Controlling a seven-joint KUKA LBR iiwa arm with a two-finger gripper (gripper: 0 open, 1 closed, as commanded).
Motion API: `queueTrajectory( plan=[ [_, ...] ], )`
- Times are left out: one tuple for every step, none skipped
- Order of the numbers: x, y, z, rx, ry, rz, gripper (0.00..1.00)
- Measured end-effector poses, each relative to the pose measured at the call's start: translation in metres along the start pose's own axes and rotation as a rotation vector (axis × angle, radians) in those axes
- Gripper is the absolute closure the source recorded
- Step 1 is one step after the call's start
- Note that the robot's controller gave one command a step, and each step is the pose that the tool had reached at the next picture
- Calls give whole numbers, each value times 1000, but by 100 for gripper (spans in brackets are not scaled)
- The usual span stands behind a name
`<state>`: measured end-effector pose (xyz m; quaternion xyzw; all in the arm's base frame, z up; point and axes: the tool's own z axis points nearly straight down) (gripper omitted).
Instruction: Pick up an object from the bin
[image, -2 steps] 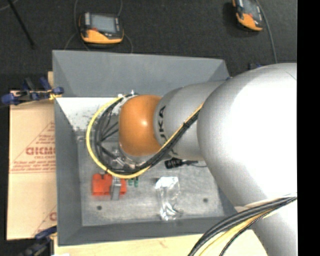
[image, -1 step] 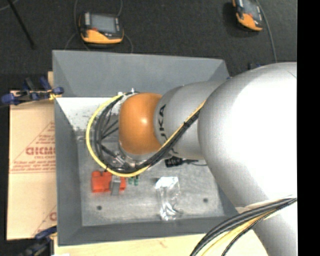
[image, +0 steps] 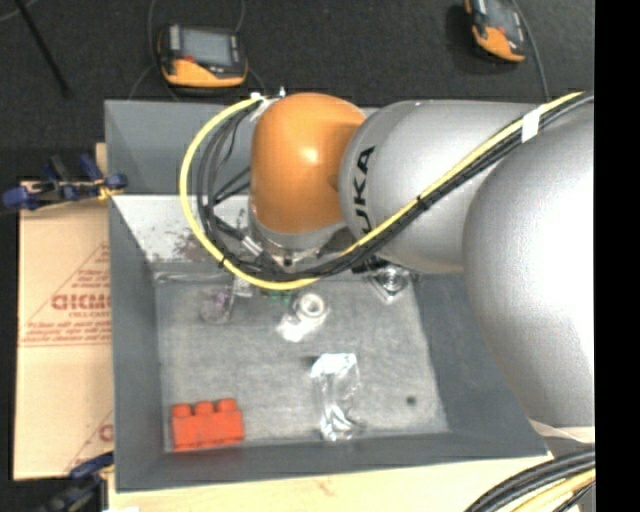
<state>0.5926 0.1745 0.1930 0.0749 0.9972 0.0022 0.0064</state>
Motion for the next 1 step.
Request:
queueTrajectory(
  plan=[
    [19, -81, -46, 6, 7, -228, 100]
  ],
)
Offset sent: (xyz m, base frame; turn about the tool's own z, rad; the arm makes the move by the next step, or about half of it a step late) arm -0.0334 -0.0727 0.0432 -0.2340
